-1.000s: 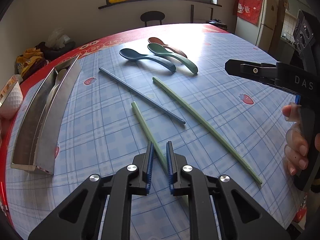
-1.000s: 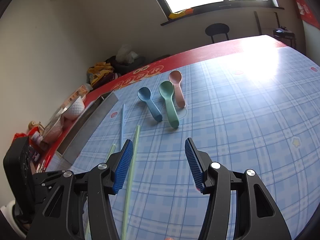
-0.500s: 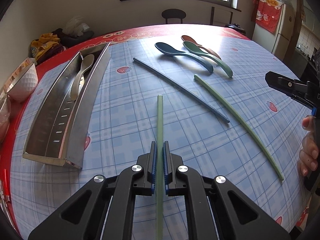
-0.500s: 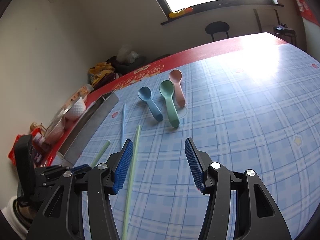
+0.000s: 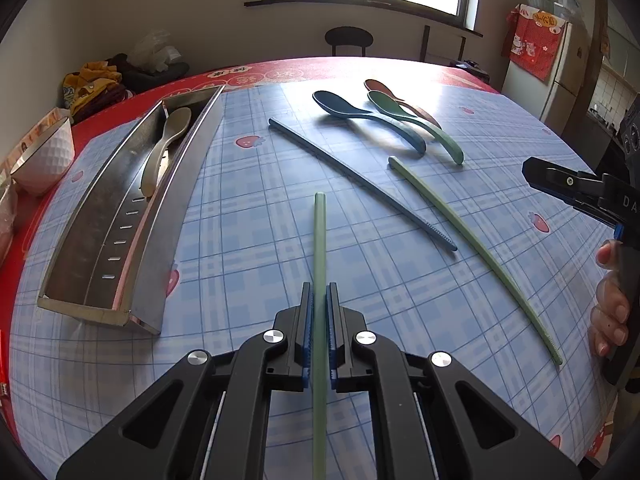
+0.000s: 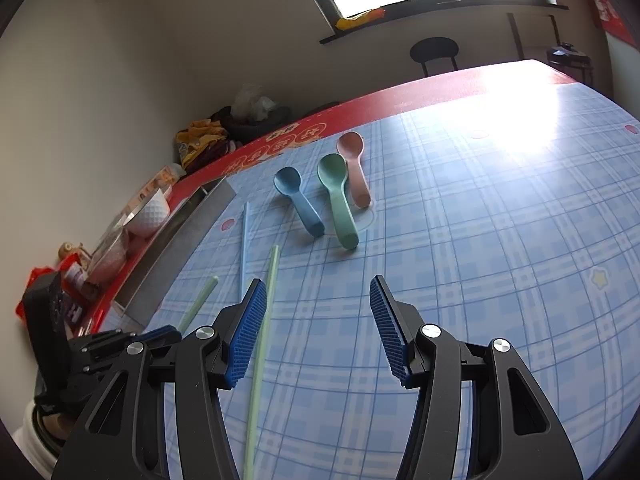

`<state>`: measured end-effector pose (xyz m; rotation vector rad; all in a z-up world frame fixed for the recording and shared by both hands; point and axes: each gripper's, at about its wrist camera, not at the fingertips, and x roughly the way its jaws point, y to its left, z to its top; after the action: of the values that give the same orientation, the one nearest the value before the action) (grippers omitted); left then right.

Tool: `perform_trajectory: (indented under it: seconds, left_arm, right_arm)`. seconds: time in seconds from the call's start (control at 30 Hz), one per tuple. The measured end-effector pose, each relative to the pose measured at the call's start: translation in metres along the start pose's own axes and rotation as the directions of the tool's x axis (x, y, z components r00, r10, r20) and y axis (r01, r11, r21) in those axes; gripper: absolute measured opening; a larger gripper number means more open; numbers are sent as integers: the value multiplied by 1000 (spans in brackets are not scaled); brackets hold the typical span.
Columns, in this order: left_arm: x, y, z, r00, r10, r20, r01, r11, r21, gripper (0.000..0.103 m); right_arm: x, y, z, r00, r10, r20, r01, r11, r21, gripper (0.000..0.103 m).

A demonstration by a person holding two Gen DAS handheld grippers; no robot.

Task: Organize utensils
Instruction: 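Grasp the mint green spoon by its handle with the right tool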

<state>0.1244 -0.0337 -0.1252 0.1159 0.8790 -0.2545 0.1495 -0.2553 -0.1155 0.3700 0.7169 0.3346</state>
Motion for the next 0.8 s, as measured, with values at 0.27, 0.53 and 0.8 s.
perform_trajectory:
  seconds: [0.27,0.53,0.8]
  left_arm:
    - [-10,9,-1,998,-12,59,15,999,-46,6]
    - [-19,17,-2,994,-17,106,26,996,-90,6]
    - [-22,18,-2,992,-22,123,34,995,-94,6]
  right_arm:
    - [7,7,1,999,-43,-20,42,998,-46,53]
    - [22,36,17,992,-91,-87,70,973,-219,53]
    - [64,44,49,962,-271,-46,238,904,-355,32]
